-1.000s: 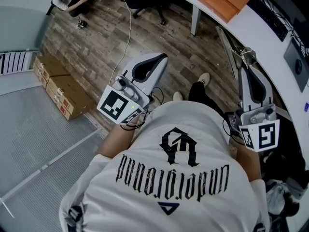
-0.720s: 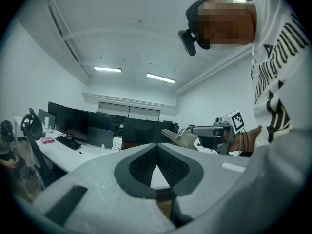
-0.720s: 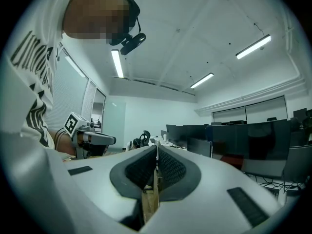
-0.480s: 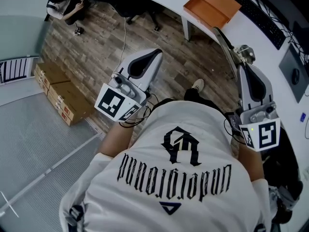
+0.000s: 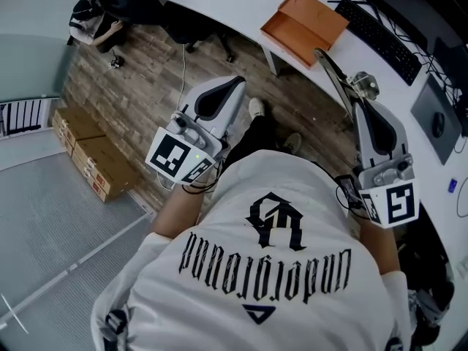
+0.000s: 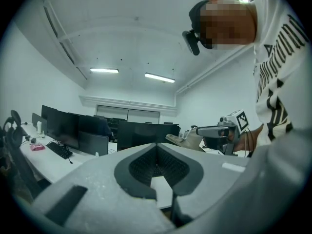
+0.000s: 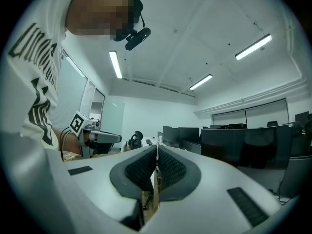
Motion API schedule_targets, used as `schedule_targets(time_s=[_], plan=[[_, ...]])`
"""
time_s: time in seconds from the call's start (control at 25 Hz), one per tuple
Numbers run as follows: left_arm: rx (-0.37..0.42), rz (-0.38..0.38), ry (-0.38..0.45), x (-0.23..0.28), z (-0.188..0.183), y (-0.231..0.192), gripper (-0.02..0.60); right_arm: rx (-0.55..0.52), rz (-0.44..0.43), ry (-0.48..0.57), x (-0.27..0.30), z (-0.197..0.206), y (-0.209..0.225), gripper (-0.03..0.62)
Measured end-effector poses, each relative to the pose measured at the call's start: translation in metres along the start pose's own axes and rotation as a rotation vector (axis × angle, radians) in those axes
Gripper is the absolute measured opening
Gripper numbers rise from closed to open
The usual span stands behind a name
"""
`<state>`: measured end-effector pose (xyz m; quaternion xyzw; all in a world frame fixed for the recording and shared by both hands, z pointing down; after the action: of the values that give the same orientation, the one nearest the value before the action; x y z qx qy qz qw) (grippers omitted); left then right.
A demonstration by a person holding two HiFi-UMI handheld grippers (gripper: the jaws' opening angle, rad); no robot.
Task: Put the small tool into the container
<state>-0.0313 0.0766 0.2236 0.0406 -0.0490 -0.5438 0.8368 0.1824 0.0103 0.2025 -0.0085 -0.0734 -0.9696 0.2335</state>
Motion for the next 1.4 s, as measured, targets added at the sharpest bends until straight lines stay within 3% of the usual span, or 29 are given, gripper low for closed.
schedule_targets(time_s=[0.6, 1.4], plan=[[-0.029, 0.073, -0.003, 0.068, 0.017, -0.043, 0.015, 0.022, 0.03, -0.049, 0.048, 0.005, 0.046, 0.023], [-0.039, 0.202, -0.036, 0.153, 0.04, -0.136, 0.015, 0.082, 0.073, -0.114, 0.15, 0.018, 0.1, 0.023]])
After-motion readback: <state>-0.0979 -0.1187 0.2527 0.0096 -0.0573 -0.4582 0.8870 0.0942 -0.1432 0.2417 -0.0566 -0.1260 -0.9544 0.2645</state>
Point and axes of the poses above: the fingertips, and each gripper's own axes: x forward along the fingers, y to its right, z out of its underside, the point moved 3 cm from there along -x, backward along the fingers, and after that the axes turned 11 degrees about x, right-handed, at the moved point
